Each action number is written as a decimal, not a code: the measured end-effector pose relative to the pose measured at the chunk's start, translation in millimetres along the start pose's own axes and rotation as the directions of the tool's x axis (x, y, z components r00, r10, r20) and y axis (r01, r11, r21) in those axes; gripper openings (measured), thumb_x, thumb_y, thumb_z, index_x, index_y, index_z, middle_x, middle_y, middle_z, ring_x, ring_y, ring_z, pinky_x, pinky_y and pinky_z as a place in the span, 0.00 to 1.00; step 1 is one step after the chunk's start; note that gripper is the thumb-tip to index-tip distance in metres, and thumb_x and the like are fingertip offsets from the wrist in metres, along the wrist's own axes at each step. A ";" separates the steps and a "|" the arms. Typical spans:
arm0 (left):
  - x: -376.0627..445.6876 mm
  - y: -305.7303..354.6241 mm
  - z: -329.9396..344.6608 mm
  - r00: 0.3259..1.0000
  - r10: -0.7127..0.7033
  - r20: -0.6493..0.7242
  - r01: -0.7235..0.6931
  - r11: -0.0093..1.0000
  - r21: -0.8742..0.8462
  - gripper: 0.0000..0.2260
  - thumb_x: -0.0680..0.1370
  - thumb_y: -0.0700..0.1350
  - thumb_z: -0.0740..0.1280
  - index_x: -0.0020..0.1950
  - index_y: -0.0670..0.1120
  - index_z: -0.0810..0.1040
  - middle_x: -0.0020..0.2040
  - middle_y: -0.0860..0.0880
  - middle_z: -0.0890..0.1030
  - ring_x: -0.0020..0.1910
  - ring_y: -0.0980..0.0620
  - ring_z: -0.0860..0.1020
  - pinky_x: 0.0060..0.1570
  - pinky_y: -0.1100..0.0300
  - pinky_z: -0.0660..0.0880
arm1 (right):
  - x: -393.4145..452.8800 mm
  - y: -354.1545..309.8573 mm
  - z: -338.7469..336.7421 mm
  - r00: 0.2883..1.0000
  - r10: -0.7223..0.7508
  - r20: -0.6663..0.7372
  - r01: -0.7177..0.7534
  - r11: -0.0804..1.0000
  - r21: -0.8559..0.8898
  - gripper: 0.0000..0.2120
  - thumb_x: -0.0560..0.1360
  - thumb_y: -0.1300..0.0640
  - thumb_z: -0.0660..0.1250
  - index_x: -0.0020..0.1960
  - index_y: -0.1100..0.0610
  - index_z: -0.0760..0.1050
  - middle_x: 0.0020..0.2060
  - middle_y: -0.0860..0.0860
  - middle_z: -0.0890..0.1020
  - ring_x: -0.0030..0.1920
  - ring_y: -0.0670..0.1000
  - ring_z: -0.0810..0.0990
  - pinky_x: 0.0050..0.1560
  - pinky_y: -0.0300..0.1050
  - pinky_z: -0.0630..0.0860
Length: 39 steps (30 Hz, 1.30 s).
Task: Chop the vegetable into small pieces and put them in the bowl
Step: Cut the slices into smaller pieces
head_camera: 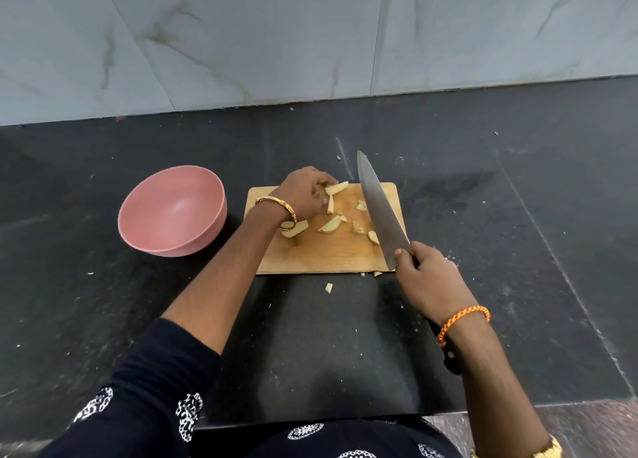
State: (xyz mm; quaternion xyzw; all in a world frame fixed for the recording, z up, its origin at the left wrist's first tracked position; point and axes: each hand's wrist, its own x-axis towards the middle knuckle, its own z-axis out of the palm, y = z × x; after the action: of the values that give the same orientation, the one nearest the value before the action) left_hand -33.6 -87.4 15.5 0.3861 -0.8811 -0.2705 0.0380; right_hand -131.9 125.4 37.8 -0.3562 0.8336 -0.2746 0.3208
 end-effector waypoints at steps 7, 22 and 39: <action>6.9 3.9 -0.1 0.999 0.032 -0.040 -0.032 0.999 0.008 0.12 0.78 0.44 0.63 0.61 0.46 0.78 0.55 0.46 0.75 0.50 0.53 0.72 0.50 0.63 0.69 | 4.1 -2.4 -0.6 1.000 -0.001 0.027 0.001 1.000 0.001 0.09 0.82 0.53 0.54 0.50 0.55 0.71 0.37 0.49 0.74 0.35 0.47 0.74 0.33 0.39 0.70; -12.3 19.4 26.5 0.984 0.043 -0.172 -0.022 0.992 0.123 0.12 0.76 0.47 0.66 0.58 0.45 0.80 0.53 0.47 0.79 0.53 0.49 0.74 0.54 0.55 0.72 | 14.7 -8.0 2.3 1.000 -0.002 0.003 0.002 0.991 -0.134 0.12 0.81 0.53 0.54 0.49 0.58 0.73 0.41 0.56 0.79 0.39 0.53 0.77 0.40 0.44 0.72; -42.2 24.6 23.6 0.912 -0.233 -0.338 0.231 0.972 -0.047 0.09 0.76 0.43 0.67 0.54 0.44 0.82 0.50 0.45 0.83 0.51 0.46 0.79 0.54 0.49 0.75 | 11.2 -7.1 -0.9 0.998 -0.013 -0.063 0.014 1.000 0.008 0.12 0.80 0.53 0.55 0.44 0.56 0.73 0.34 0.53 0.76 0.47 0.59 0.77 0.40 0.49 0.75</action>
State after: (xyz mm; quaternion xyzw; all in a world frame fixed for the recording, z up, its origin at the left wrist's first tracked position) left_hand -26.9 -33.5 13.8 0.5286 -0.8084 -0.2047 0.1587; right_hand -135.6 112.8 39.5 -0.3517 0.8396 -0.2912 0.2940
